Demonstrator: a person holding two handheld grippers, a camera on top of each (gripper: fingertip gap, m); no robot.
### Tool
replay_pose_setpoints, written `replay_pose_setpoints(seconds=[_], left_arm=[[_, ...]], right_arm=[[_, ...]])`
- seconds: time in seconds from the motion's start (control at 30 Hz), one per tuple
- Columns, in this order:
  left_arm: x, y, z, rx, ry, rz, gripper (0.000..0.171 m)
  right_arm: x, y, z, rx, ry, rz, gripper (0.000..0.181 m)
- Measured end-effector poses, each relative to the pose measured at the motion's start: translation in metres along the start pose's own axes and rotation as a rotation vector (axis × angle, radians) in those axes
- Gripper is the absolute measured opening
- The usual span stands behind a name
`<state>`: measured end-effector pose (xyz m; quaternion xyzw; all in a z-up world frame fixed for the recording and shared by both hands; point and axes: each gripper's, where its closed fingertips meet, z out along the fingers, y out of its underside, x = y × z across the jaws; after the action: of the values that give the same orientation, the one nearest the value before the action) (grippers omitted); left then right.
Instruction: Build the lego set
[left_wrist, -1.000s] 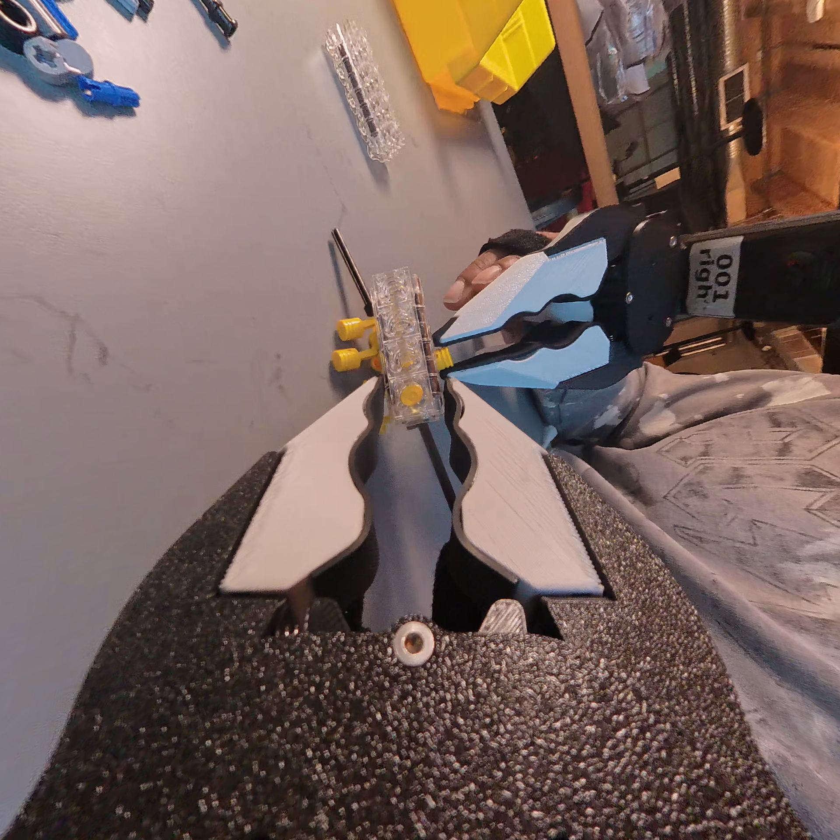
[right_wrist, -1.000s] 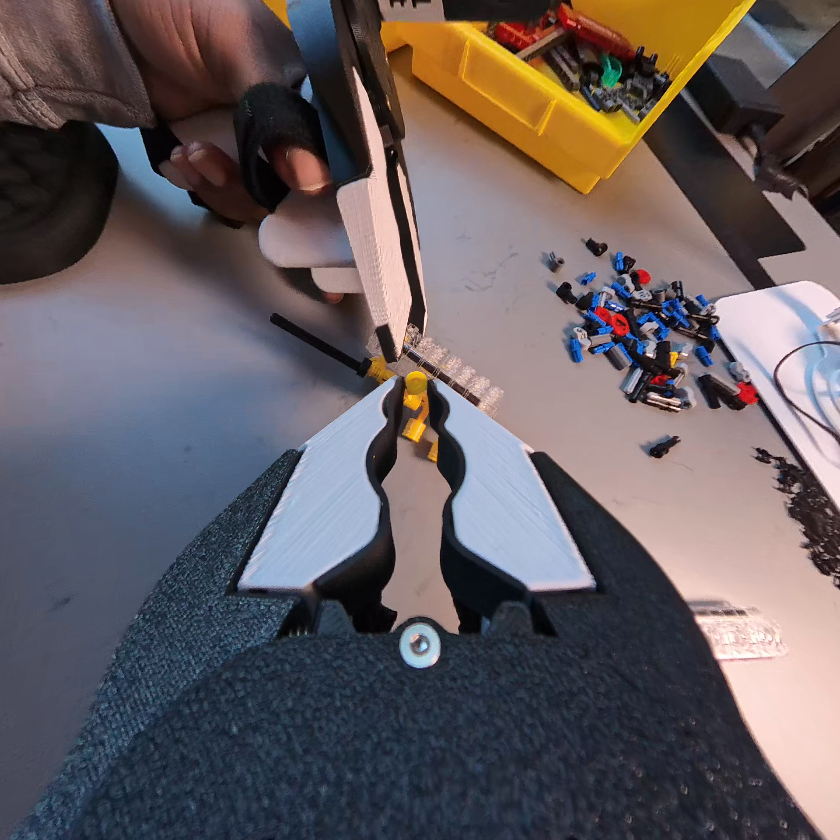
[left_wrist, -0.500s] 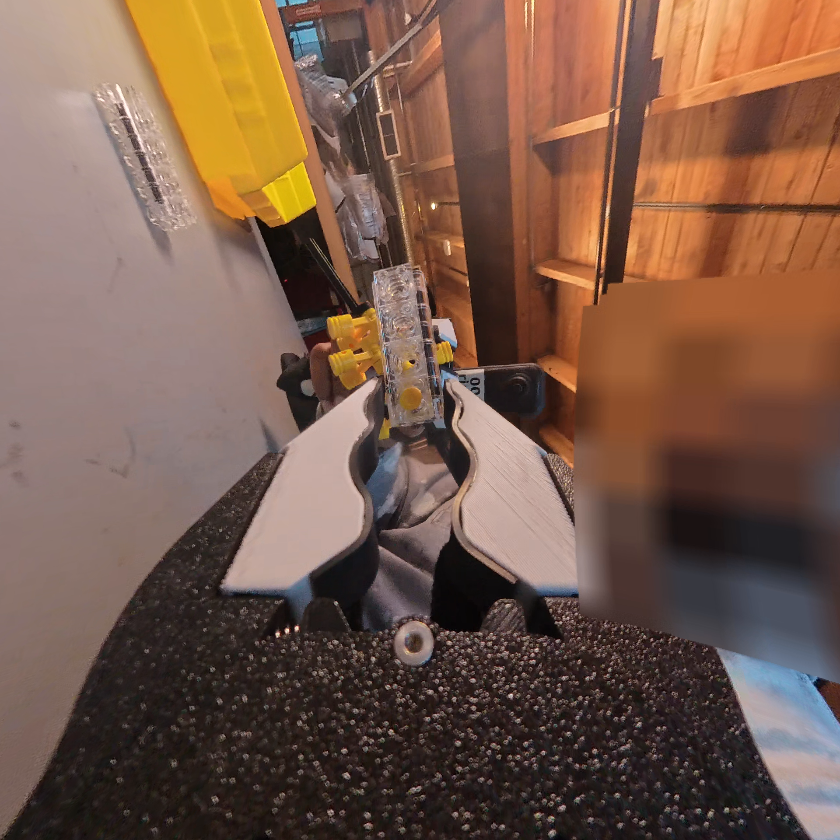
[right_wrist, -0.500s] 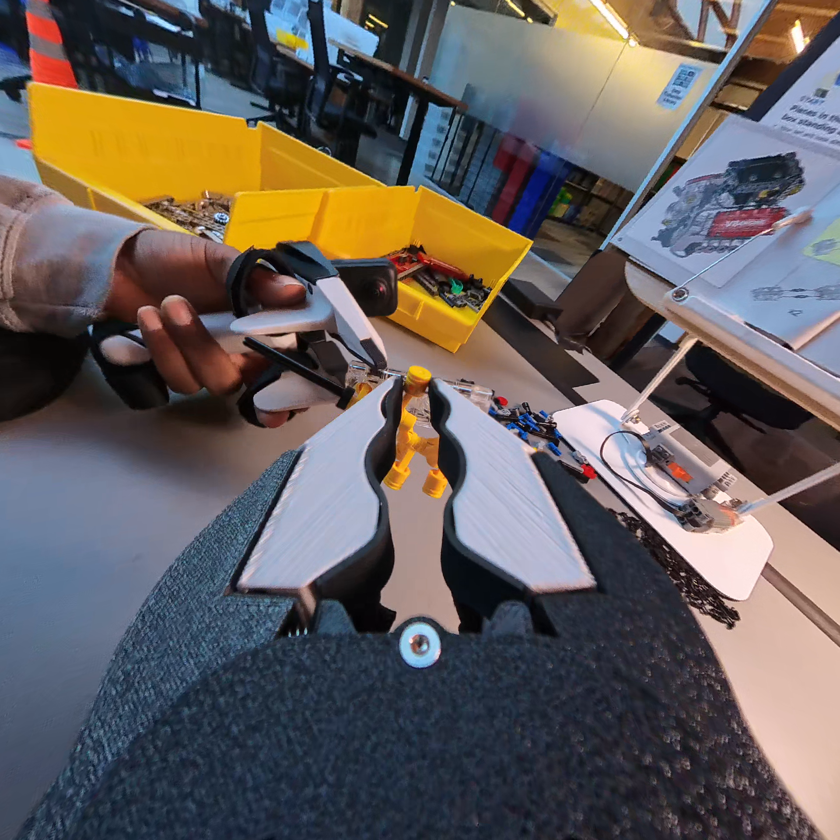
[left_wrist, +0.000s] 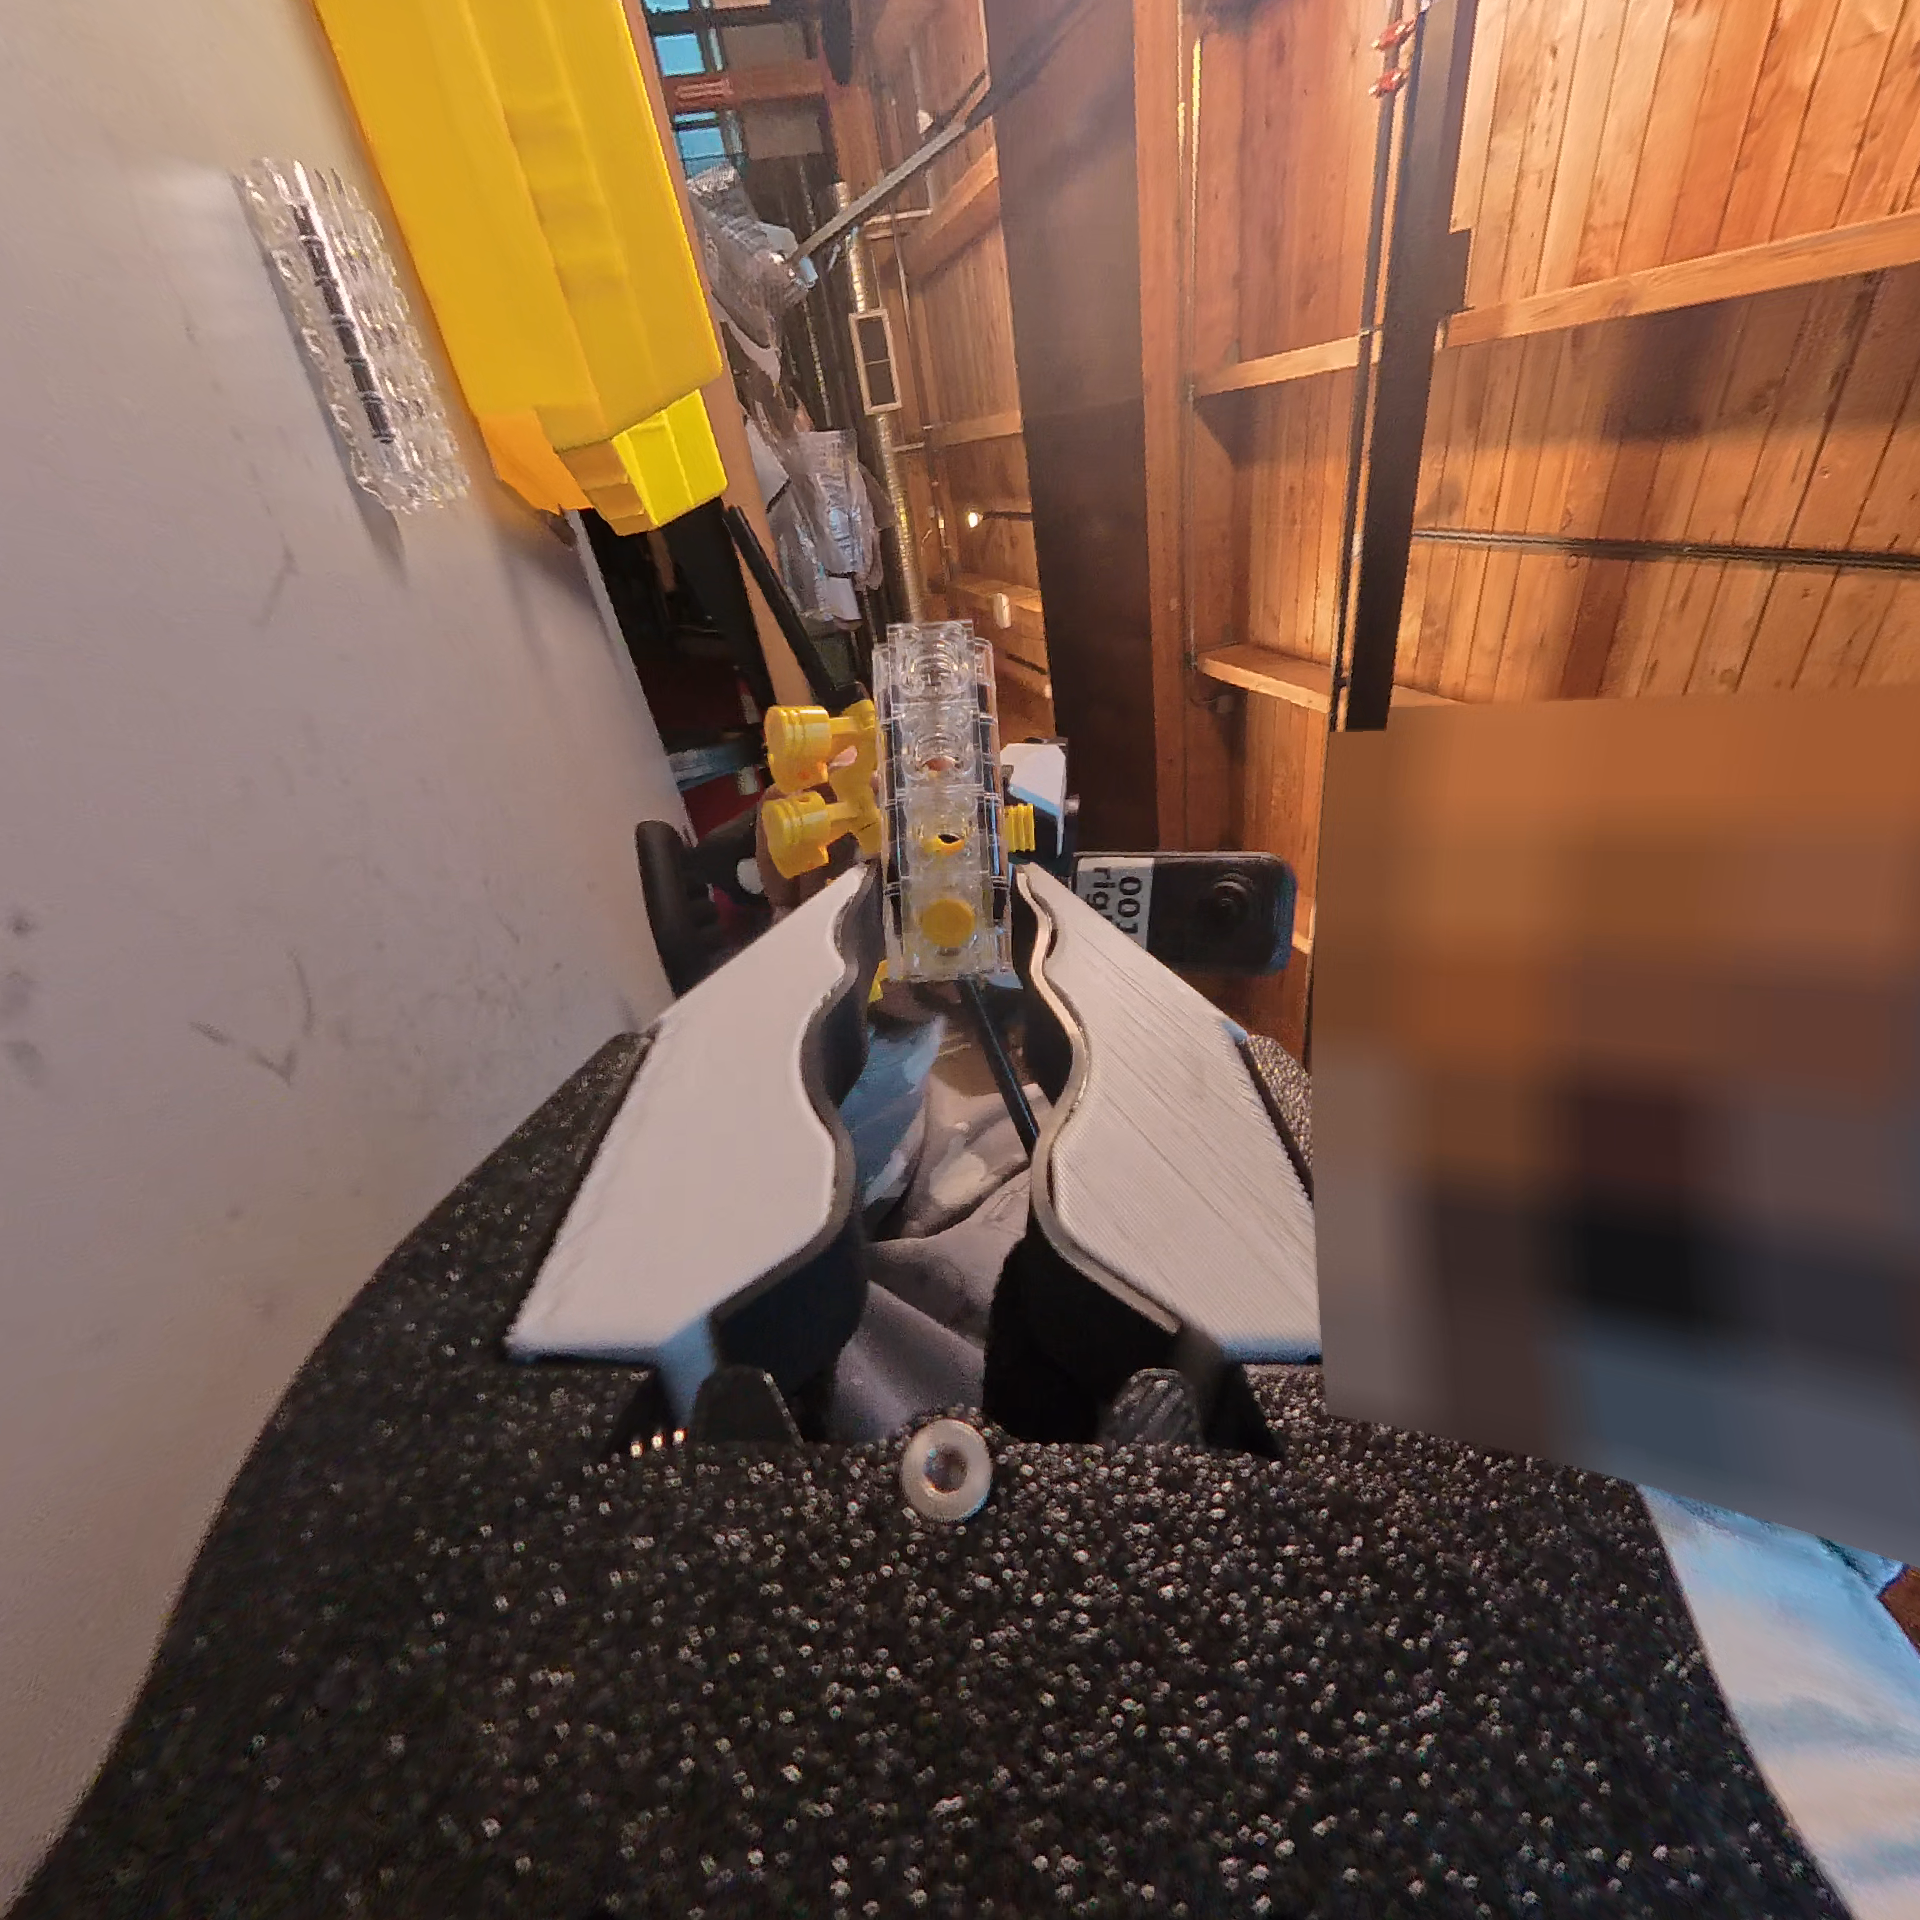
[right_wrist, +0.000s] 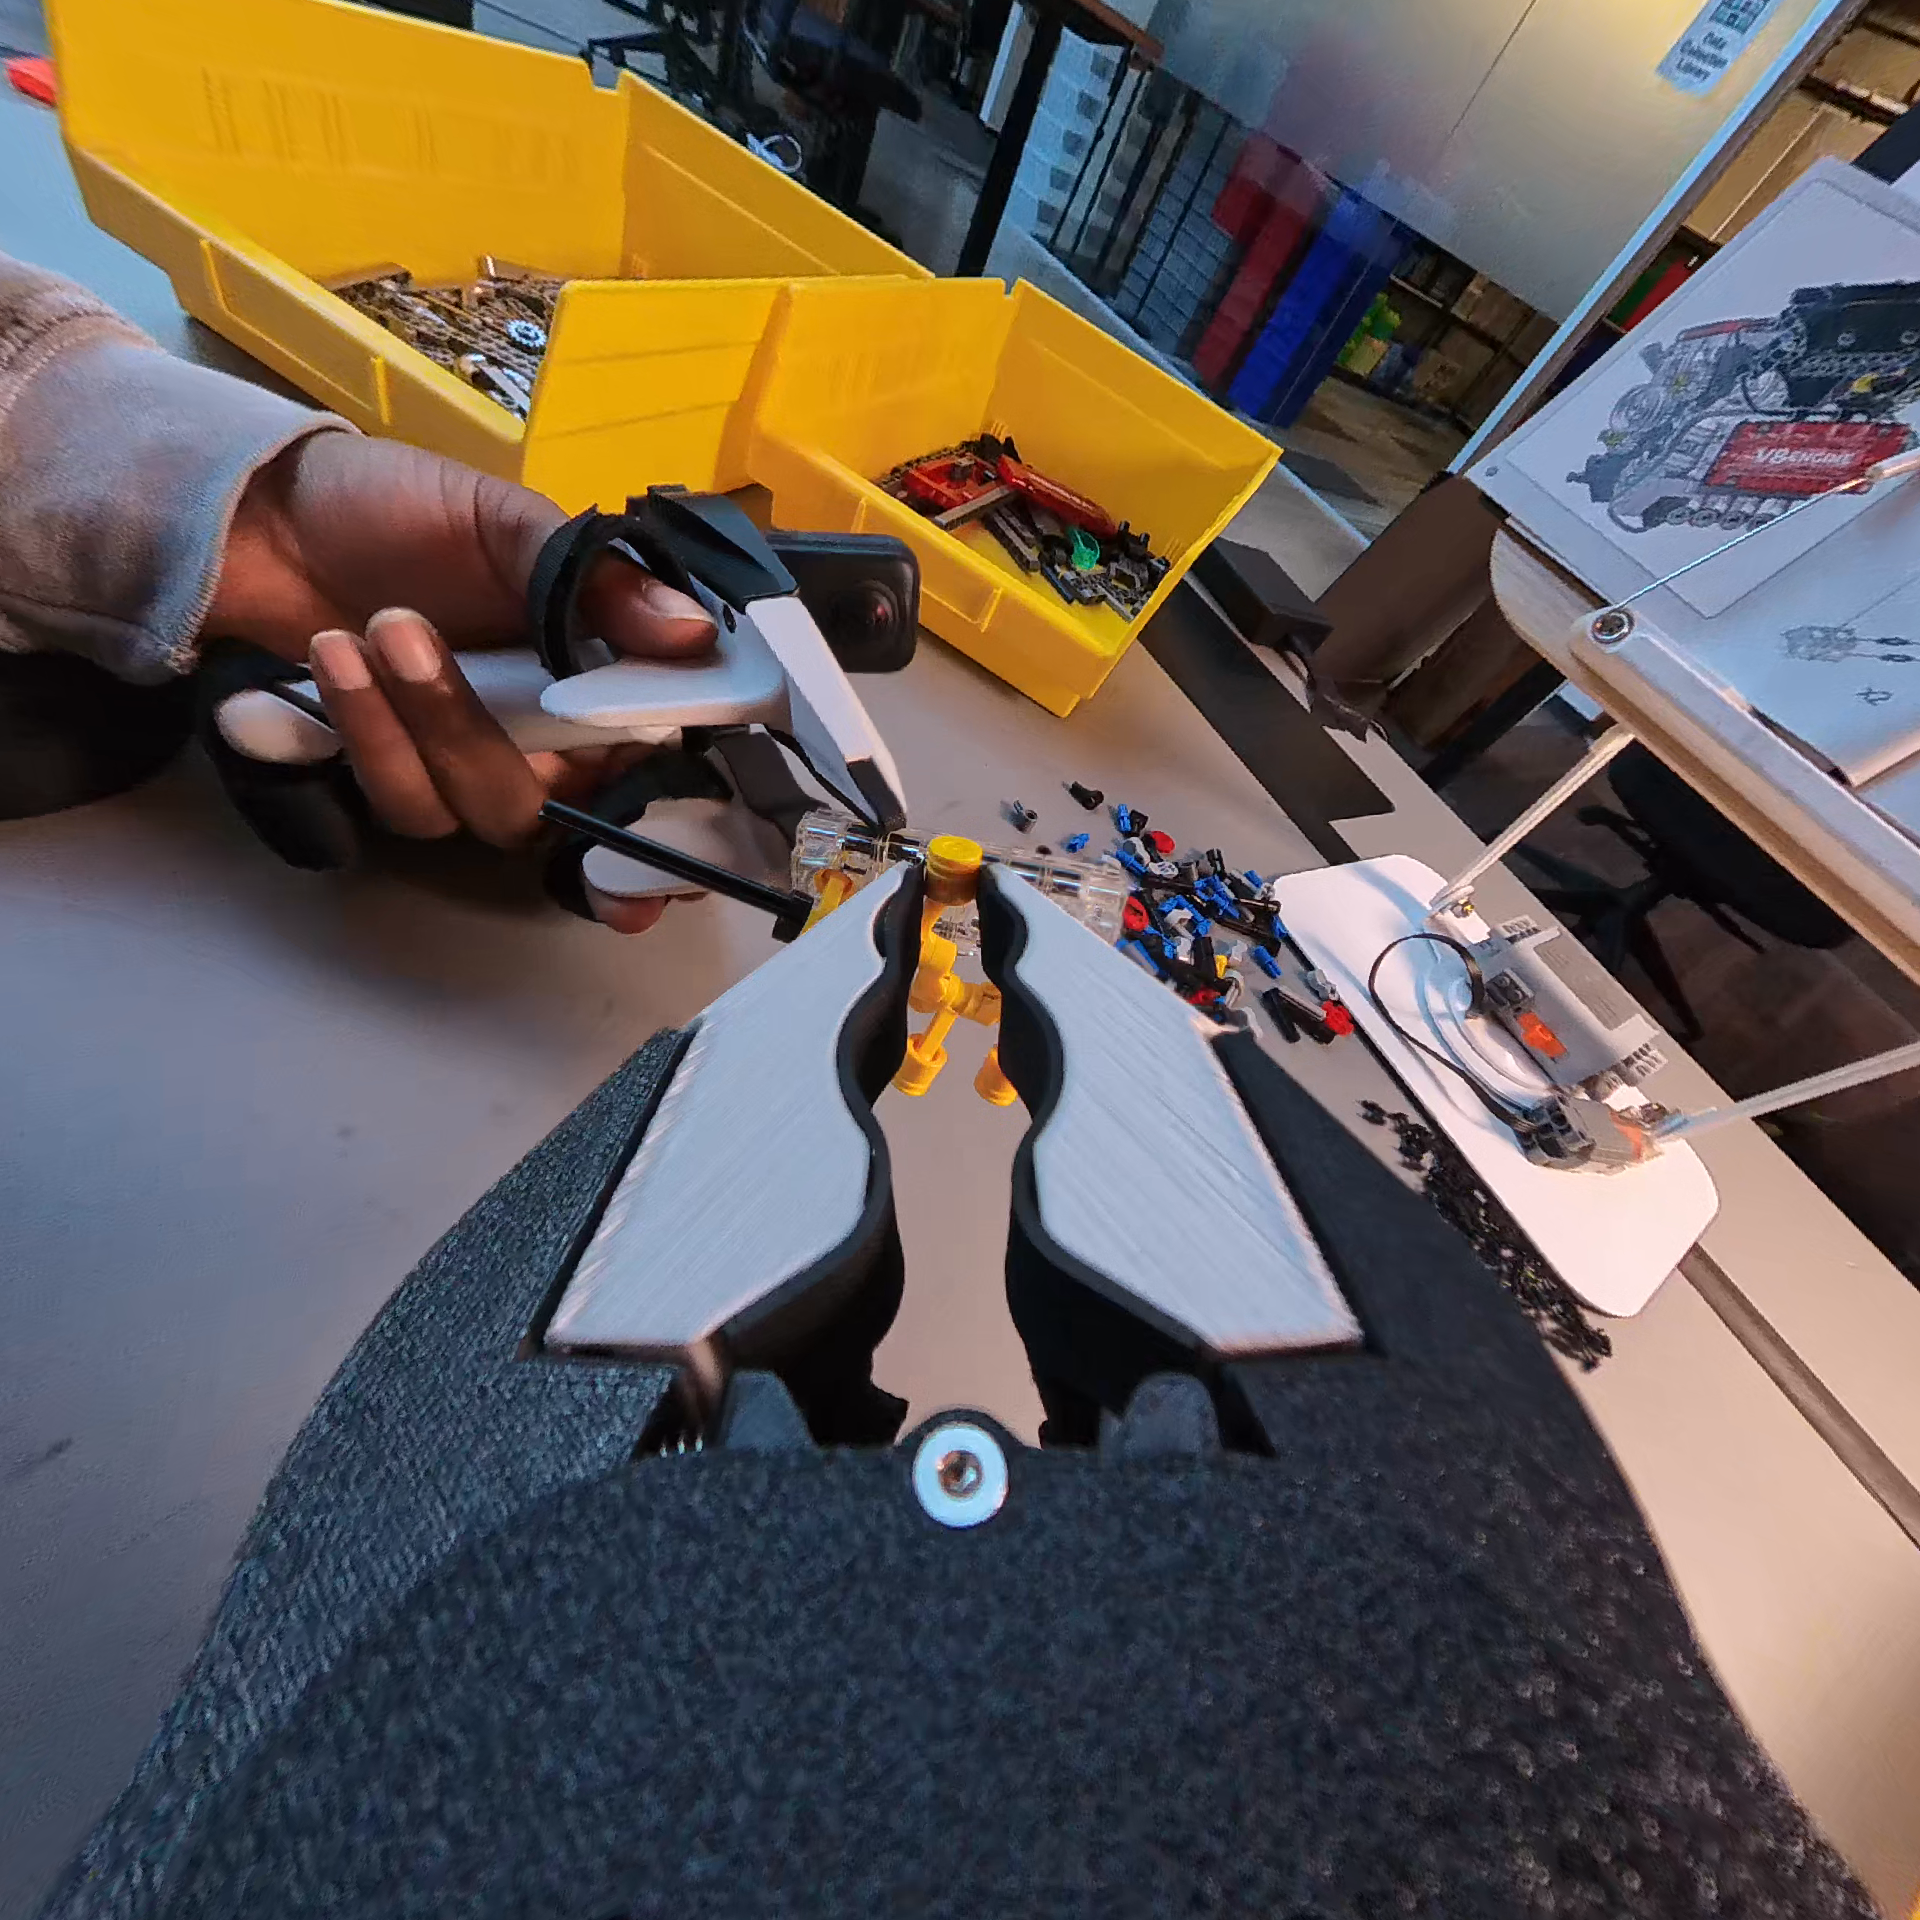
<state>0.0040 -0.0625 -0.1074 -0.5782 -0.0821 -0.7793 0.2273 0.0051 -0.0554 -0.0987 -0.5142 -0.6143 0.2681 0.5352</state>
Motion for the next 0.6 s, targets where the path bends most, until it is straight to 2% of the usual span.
replay_pose_setpoints(seconds=[0.1,0.27,0.5,0.6], left_arm=[[-0.010,0.005,-0.001,-0.044,-0.085,0.048,0.023],[-0.025,0.020,0.001,-0.142,-0.209,0.105,0.023],[-0.049,0.049,0.001,-0.357,-0.444,0.265,0.028],[-0.059,0.053,-0.002,-0.413,-0.544,0.340,0.029]], right_arm=[[-0.006,0.011,-0.001,-0.049,-0.012,-0.042,0.010],[-0.019,0.027,-0.011,-0.119,-0.084,0.000,0.009],[-0.039,0.057,-0.020,-0.251,-0.212,0.055,0.009],[-0.046,0.067,-0.018,-0.305,-0.248,0.057,0.009]])
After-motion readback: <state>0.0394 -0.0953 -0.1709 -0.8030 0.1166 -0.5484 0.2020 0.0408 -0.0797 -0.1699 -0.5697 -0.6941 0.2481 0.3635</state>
